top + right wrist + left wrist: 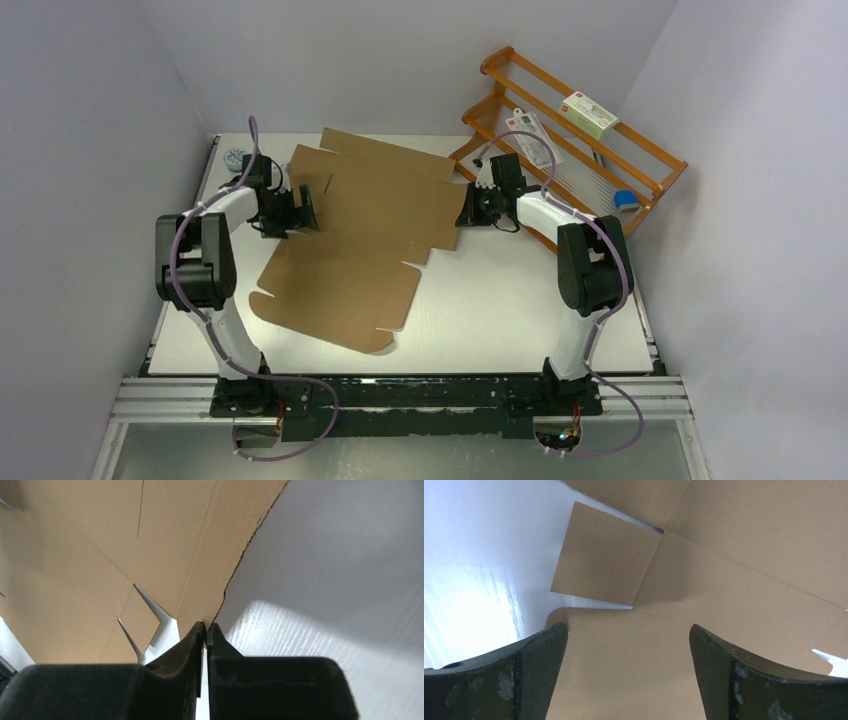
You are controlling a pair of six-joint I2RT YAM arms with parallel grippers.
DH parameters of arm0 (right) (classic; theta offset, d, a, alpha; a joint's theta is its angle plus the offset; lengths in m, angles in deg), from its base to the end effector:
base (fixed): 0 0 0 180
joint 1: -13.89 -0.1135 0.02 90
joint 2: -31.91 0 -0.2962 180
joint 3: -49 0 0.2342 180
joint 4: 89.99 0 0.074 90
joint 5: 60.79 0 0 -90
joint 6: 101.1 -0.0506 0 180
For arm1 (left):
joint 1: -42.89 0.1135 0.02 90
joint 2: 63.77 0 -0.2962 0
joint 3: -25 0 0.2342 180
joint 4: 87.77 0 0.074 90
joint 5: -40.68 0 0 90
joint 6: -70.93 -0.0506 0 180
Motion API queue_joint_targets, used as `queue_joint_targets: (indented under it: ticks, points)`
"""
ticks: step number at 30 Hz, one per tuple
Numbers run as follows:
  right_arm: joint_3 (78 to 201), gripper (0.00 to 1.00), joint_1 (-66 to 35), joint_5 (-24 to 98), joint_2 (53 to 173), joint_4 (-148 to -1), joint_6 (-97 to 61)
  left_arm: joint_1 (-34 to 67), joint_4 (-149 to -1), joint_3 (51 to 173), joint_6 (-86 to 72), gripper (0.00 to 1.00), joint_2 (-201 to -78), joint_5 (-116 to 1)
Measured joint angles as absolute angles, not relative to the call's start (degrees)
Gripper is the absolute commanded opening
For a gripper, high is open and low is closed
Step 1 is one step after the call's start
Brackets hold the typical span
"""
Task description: Fold the paper box
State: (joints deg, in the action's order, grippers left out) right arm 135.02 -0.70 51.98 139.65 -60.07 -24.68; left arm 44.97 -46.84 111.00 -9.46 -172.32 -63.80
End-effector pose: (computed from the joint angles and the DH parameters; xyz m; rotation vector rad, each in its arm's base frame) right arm 0.3848 0.1204 0.2143 -0.1971 2.4974 0.6996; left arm 0.3856 0.0013 0.1944 -0.1925 2.6662 -0.3801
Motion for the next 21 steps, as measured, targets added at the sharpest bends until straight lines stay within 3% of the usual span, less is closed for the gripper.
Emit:
queue_joint_targets:
  ticks: [3,12,16,21]
  points:
    - [135.1,0.18,-0.7,51.7,139.7,-60.1,-24.0,44.9,-47.6,108.2,-9.5,0.98,-170.2,-64.0]
    - [135.1,0.29,-0.7,46.8,139.5,-59.0,-22.5,42.4,-48.3,92.5,-8.7,0.98,-156.9,-66.2]
    - [135.1,0.4,-0.7,44.2,138.5,-58.7,-22.5,41.0,-46.8,86.6,-7.3,0.98,-149.9,-67.6]
    - [135.1,0.44,-0.7,41.8,136.8,-58.7,-22.5,37.8,-47.7,80.6,-3.0,0.98,-141.3,-72.3]
